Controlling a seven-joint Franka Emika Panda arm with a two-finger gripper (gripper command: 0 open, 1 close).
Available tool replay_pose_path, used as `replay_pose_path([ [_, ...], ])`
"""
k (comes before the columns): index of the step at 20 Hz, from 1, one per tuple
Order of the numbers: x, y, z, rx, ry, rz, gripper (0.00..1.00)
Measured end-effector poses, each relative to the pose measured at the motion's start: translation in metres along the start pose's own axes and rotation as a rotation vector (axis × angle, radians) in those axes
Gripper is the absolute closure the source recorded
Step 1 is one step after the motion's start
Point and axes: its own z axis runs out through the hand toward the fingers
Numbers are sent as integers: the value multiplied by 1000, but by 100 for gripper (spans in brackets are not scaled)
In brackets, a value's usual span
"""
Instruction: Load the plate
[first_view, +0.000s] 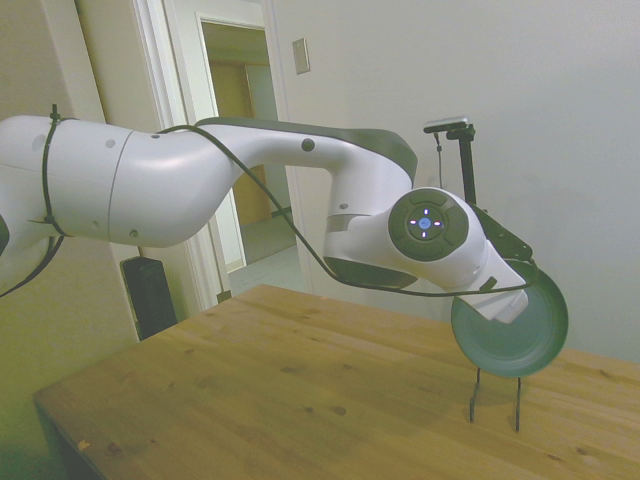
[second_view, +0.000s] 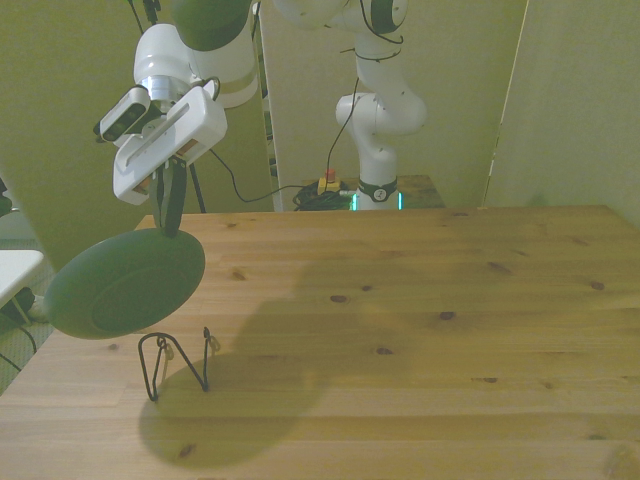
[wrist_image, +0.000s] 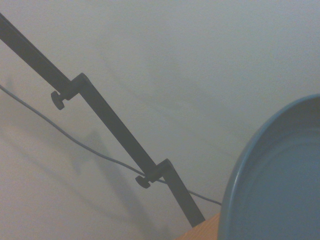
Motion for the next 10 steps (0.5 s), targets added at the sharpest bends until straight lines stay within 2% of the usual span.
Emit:
replay_pose_path([
  [10,0,2,-1,19,-2,27,100],
])
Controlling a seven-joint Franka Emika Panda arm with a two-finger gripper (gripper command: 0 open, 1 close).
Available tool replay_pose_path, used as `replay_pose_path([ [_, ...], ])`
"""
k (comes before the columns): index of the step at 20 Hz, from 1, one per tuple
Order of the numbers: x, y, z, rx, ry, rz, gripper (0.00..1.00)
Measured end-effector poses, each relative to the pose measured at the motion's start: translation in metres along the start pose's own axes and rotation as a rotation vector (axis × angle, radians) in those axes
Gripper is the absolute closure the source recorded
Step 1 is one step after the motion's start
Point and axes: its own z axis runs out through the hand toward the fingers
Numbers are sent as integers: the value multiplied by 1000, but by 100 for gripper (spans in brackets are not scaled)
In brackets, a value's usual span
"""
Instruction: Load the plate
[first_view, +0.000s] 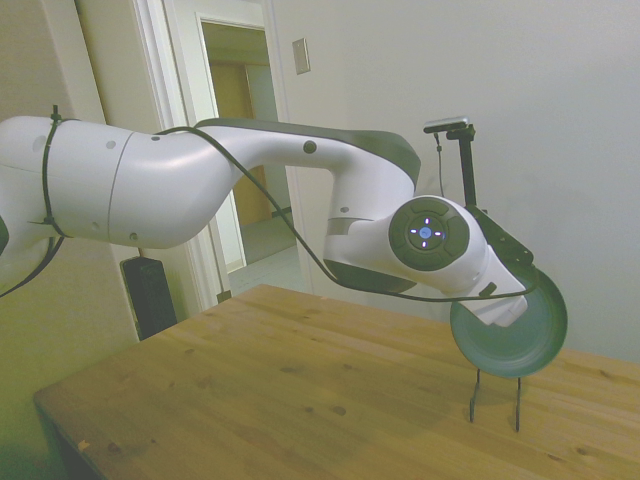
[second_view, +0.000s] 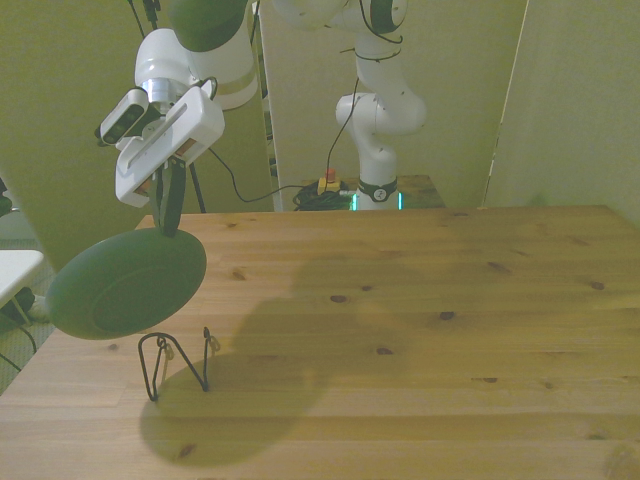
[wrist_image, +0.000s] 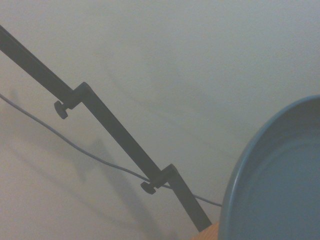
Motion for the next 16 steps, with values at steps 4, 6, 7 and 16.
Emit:
replay_pose_path([
  [4,2,1,-1,-4,5,14,100],
  [6,6,4,-4,-2,20,24,100],
  [7,8,6,-5,6,34,35,100],
  [16,8,36,18,135,146,45,100],
])
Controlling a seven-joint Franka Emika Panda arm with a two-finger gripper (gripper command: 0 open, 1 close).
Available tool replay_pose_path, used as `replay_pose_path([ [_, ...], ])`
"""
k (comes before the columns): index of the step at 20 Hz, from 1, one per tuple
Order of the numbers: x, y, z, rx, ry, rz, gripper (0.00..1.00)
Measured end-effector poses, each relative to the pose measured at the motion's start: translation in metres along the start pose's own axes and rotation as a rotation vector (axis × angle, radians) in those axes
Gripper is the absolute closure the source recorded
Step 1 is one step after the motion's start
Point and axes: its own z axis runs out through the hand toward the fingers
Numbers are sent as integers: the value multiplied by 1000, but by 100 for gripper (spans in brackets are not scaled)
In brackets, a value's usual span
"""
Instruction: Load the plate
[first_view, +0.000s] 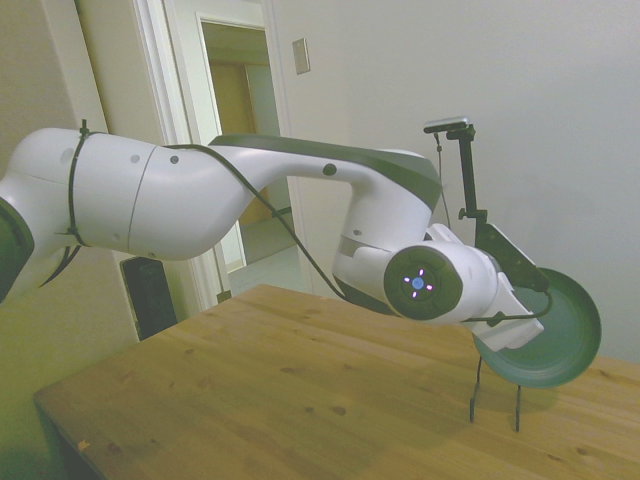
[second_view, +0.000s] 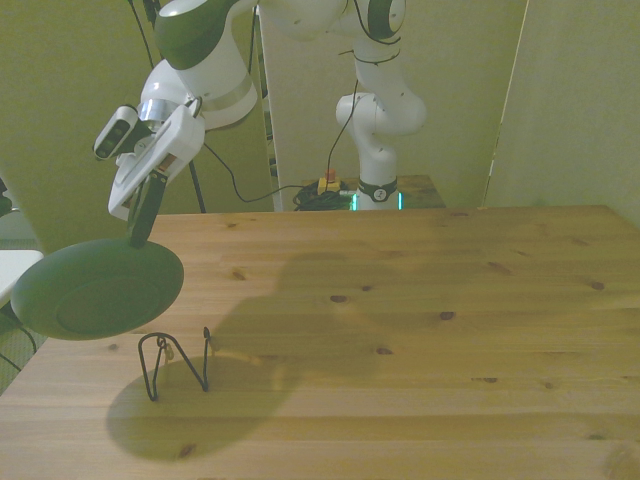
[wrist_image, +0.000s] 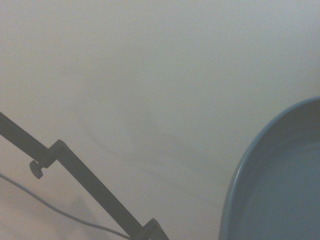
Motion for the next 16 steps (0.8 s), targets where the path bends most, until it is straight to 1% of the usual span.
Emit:
replay_pose_path([
  [3,-17,24,8,14,-4,-29,100],
  [6,-36,42,8,13,-17,-41,100],
  [11,-47,36,-4,28,-16,-44,100],
  [16,-42,35,-2,29,-8,-49,100],
])
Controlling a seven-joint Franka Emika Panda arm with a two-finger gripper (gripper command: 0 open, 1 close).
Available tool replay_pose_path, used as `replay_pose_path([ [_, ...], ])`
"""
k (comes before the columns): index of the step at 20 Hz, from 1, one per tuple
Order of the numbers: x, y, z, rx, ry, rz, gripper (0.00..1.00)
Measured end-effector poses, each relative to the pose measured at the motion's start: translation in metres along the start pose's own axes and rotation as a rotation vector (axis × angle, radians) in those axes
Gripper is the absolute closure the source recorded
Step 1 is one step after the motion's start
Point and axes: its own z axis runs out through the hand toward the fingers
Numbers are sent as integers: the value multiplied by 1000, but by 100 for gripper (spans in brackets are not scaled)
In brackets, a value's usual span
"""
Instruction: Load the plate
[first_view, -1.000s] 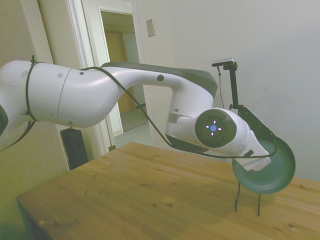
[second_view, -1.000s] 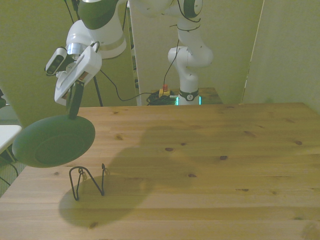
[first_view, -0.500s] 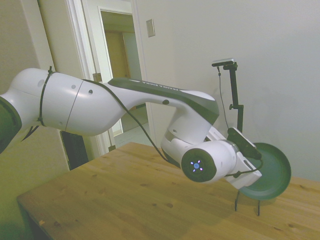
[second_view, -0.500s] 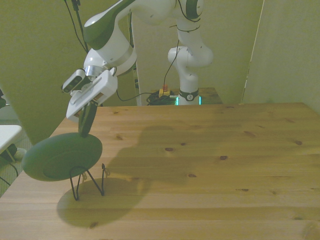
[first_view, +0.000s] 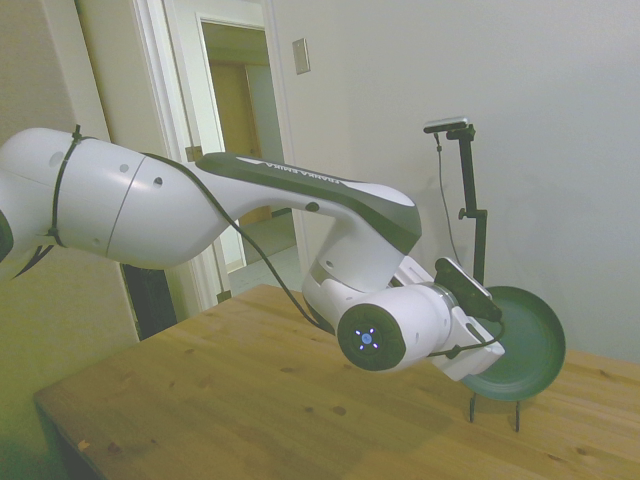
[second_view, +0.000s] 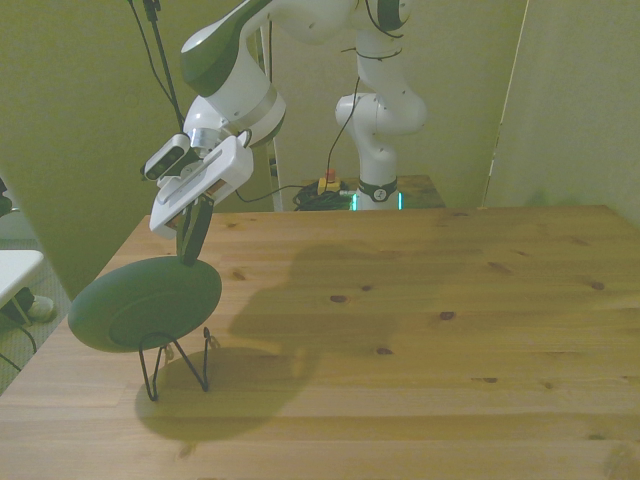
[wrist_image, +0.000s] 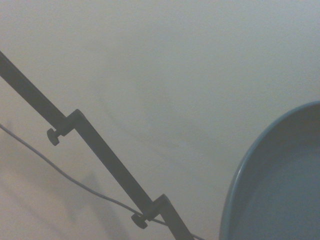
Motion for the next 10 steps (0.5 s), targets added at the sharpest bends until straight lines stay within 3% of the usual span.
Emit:
replay_pose_path([
  [7,3,4,11,-12,6,-9,100],
  [8,3,5,11,-17,8,-8,0],
  [10,2,9,11,-32,18,-8,0],
])
